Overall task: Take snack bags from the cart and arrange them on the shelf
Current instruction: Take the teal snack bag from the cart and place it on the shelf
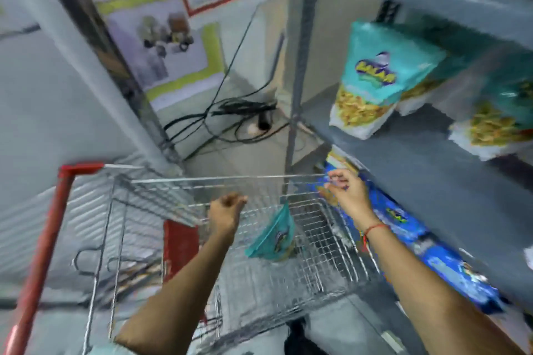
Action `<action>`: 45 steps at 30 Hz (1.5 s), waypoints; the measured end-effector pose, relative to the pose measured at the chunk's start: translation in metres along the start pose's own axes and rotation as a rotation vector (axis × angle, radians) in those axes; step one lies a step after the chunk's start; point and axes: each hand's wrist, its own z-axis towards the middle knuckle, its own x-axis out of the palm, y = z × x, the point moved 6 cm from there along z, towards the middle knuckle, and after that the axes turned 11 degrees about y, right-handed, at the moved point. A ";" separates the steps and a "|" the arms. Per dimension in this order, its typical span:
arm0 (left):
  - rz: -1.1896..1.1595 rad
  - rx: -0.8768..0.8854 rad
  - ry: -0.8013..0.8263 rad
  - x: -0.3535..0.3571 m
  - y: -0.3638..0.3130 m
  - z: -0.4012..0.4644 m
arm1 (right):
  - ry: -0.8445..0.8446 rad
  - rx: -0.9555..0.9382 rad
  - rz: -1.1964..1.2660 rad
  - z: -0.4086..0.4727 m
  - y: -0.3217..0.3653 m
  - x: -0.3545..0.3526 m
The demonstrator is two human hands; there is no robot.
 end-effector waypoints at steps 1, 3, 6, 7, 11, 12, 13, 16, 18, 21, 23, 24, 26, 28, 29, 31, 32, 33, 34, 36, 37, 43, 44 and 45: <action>0.044 -0.050 -0.017 -0.005 0.031 -0.001 | 0.093 0.053 -0.045 0.013 -0.023 0.017; 0.147 -0.199 -0.036 -0.007 0.089 -0.009 | 0.281 0.168 -0.143 0.031 -0.071 0.052; 0.170 -0.501 0.041 0.012 0.166 -0.023 | 0.550 0.297 -0.206 0.046 -0.128 0.098; 0.159 -0.560 0.077 0.023 0.184 -0.026 | 0.647 0.320 -0.225 0.049 -0.139 0.111; 0.117 -0.575 0.099 0.065 0.203 -0.025 | 0.837 0.363 -0.132 0.061 -0.164 0.145; 0.084 -0.559 0.054 0.073 0.203 -0.022 | 0.841 0.376 -0.132 0.062 -0.169 0.148; 0.054 -0.546 0.000 0.079 0.201 -0.019 | 0.829 0.383 -0.142 0.061 -0.172 0.150; -0.004 -0.546 -0.153 0.089 0.198 -0.009 | 0.693 0.340 -0.174 0.064 -0.170 0.145; -0.038 -0.557 -0.218 0.091 0.198 -0.006 | 0.624 0.307 -0.181 0.064 -0.167 0.141; -0.013 -0.518 -0.232 0.085 0.194 -0.001 | 0.566 0.281 -0.167 0.058 -0.158 0.131; 0.000 -0.457 -0.217 0.077 0.185 0.005 | 0.529 0.261 -0.153 0.050 -0.148 0.123; -0.001 -0.418 -0.207 0.072 0.178 0.009 | 0.503 0.256 -0.136 0.045 -0.141 0.119; -0.023 -0.328 -0.174 0.063 0.157 0.014 | 0.433 0.240 -0.094 0.034 -0.125 0.108; -0.027 -0.223 -0.110 0.055 0.132 0.018 | 0.341 0.223 -0.052 0.020 -0.104 0.094; -0.014 -0.170 -0.077 0.052 0.118 0.019 | 0.284 0.219 -0.031 0.011 -0.093 0.086; -0.017 -0.065 0.014 0.048 0.084 0.018 | 0.156 0.198 0.004 -0.006 -0.072 0.067; -0.033 -0.013 0.062 0.047 0.065 0.017 | 0.097 0.184 0.025 -0.015 -0.060 0.058; -0.052 0.043 0.105 0.045 0.042 0.013 | 0.045 0.164 0.055 -0.025 -0.046 0.048; -0.067 0.103 0.144 0.044 0.018 0.009 | -0.006 0.135 0.087 -0.035 -0.029 0.038; -0.054 0.241 0.221 0.042 -0.034 0.001 | -0.113 0.070 0.137 -0.057 0.009 0.016; -0.050 0.310 0.266 0.042 -0.062 -0.005 | -0.164 0.040 0.156 -0.068 0.029 0.003; 0.028 0.567 0.515 0.057 -0.220 -0.053 | -0.440 -0.147 0.045 -0.139 0.148 -0.087; 0.029 0.572 0.554 0.060 -0.243 -0.063 | -0.482 -0.181 -0.004 -0.152 0.167 -0.102; 0.040 0.577 0.579 0.063 -0.265 -0.074 | -0.526 -0.216 -0.039 -0.166 0.186 -0.116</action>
